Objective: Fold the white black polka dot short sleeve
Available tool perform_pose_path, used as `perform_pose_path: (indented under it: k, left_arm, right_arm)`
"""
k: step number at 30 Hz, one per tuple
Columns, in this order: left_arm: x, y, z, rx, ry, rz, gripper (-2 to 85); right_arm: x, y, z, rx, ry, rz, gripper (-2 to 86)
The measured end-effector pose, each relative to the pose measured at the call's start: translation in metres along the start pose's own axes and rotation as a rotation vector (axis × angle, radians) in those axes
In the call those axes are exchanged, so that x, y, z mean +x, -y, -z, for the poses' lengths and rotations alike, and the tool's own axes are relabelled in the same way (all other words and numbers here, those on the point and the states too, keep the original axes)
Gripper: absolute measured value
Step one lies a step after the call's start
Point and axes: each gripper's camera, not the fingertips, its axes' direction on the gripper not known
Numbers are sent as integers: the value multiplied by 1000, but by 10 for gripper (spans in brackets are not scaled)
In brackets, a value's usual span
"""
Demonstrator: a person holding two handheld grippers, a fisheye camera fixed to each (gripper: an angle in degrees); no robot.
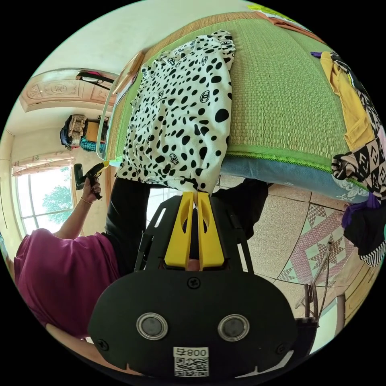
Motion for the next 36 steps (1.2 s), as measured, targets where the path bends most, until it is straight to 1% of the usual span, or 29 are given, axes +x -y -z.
perform_pose_path:
  k: [4,6,10,13,16,22,26,28,30,32,36]
  left_arm:
    - [-3,48,-32,-31,38,-21,2]
    - [-6,62,-44,-58,80,-24,1]
    - [-22,74,-63,-141,226,-15,1]
    - [-35,69,-60,-124,210,-9,1]
    - [-39,67,-59,-119,229,-26,1]
    - [-45,76,-66,-110,239,-4,1]
    - [-50,83,-68,-103,240,26,1]
    - [-51,87,-64,-66,210,45,2]
    - [-48,95,-58,5,129,34,3]
    - [-38,117,-56,71,50,-20,6]
    - [-20,174,-74,104,-7,-109,20]
  right_arm:
    - [11,-2,6,29,52,-33,22]
    - [10,0,9,30,44,-29,26]
    - [12,4,2,-19,-4,-33,37]
    - [16,3,2,-12,17,-40,40]
    - [16,10,15,66,32,-33,30]
    - [9,67,16,152,1,1,21]
    - [15,95,-13,114,-112,-41,16]
    - [22,93,-18,133,-84,-59,12]
    - [31,86,-15,165,-18,-82,11]
    - [31,84,-10,195,-19,-81,13]
    - [14,112,10,291,-9,-21,33]
